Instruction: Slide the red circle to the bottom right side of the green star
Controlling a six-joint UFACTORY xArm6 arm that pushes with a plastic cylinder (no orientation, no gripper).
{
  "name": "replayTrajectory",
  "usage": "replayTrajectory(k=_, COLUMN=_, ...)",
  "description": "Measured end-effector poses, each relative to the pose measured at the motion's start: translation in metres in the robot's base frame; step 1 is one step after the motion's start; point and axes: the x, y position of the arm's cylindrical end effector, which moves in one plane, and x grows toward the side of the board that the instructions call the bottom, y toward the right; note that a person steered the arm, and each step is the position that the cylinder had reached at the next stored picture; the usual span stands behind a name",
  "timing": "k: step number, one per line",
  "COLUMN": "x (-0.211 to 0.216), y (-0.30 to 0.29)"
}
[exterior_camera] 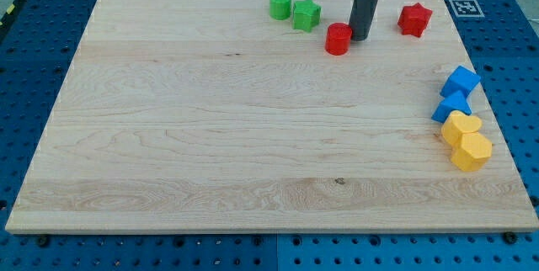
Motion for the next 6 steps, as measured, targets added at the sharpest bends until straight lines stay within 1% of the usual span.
replayTrajectory(k=2, x=0.009, y=0.101)
replayTrajectory(k=3, x=0.021, y=0.132)
replayTrajectory(k=4, x=0.010, y=0.136)
replayTrajectory(k=5, x=-0.021, y=0.135)
replayTrajectory(k=6, x=-0.028, y=0.132)
